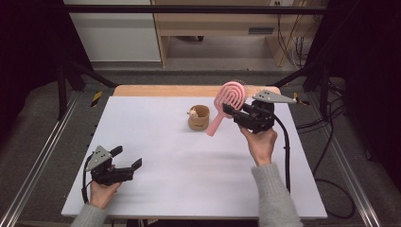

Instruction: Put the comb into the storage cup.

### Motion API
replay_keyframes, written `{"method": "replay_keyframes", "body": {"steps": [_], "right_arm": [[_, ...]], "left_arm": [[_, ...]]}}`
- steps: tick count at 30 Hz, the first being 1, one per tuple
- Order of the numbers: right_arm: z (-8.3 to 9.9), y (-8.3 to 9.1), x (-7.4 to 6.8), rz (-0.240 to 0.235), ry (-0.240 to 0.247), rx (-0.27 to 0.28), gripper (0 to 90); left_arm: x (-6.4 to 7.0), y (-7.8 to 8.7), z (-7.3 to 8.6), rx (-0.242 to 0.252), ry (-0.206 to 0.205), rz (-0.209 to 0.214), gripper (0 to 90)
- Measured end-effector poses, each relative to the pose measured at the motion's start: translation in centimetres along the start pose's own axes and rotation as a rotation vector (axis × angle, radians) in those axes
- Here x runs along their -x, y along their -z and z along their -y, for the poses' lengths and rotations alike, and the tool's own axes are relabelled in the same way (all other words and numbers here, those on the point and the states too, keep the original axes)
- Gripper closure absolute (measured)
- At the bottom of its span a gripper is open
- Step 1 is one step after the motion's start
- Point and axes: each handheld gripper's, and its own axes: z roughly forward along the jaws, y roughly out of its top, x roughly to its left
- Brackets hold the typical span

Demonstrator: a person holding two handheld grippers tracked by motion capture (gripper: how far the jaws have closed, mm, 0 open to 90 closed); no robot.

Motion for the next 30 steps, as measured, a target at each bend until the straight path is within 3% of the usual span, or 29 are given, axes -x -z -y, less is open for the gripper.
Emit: {"method": "replay_keyframes", "body": {"steps": [11,30], "right_arm": [[-1.3,-0.6,0.9,0.031,-0.003,0.012,64.4],[-3.1,-3.0,1.3,0.078,0.018,-0.017,64.5]], "left_arm": [[-0.3,0.2,0.1,0.000,0.006,-0.002,4.5],[-0.4,0.1,0.1,-0.003,0.003,-0.005,4.5]]}}
